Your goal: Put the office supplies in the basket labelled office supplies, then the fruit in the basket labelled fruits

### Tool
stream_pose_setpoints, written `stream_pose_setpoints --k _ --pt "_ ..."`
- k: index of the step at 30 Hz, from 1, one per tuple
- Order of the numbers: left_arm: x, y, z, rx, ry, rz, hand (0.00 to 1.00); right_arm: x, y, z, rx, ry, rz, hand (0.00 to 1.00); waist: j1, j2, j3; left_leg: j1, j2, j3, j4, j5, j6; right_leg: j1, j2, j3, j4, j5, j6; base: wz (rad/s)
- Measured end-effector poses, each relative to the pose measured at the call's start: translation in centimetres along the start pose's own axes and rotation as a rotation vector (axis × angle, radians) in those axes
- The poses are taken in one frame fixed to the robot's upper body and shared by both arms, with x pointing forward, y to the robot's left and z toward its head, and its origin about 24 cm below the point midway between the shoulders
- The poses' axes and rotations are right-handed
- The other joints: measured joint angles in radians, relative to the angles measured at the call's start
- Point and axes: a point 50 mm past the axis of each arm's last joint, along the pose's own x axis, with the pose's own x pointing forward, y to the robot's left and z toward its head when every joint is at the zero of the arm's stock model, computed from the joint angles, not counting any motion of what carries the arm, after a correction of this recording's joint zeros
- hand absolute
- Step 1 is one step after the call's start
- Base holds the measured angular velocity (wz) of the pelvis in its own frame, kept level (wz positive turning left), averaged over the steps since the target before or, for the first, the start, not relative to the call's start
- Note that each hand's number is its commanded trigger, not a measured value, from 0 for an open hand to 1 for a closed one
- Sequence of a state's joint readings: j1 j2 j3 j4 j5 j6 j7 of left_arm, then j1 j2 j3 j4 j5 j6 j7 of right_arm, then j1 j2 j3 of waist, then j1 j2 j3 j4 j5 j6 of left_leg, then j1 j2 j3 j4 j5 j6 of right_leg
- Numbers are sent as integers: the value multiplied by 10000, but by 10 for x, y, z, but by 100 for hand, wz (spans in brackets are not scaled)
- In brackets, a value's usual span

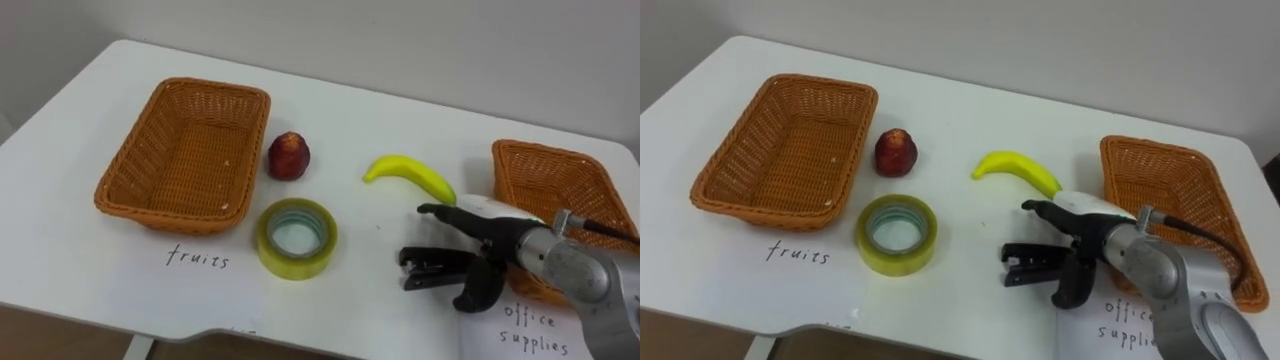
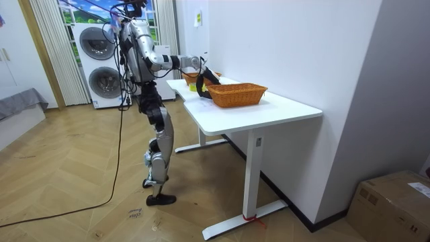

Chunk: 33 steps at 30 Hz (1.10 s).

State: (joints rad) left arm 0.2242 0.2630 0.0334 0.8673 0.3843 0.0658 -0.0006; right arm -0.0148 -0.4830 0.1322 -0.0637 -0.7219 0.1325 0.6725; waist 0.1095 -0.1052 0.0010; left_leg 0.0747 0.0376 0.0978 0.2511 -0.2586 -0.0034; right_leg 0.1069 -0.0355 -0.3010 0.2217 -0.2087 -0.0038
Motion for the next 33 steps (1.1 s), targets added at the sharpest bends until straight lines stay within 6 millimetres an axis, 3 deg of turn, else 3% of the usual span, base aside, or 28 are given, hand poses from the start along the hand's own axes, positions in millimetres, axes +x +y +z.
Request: stream_pose_setpoints --k 13,23,33 --pt "-4 -4 -7 -187 41 201 0 1 3 2 119 -86 -117 0 16 48 67 165 8 70 1 5 -4 113 10 49 -19 -1 2 0" --pt "-4 -8 -7 149 44 -51 0 5 12 9 565 -396 448 0 117 -191 92 215 5 40 -144 13 -14 115 42 125 -24 -2 2 -2" --pt "-3 -8 -9 160 328 -465 0 6 20 2 1044 -14 1049 0 206 -201 93 173 -2 -178 -2 14 -15 208 33 -22 -28 -2 2 6"
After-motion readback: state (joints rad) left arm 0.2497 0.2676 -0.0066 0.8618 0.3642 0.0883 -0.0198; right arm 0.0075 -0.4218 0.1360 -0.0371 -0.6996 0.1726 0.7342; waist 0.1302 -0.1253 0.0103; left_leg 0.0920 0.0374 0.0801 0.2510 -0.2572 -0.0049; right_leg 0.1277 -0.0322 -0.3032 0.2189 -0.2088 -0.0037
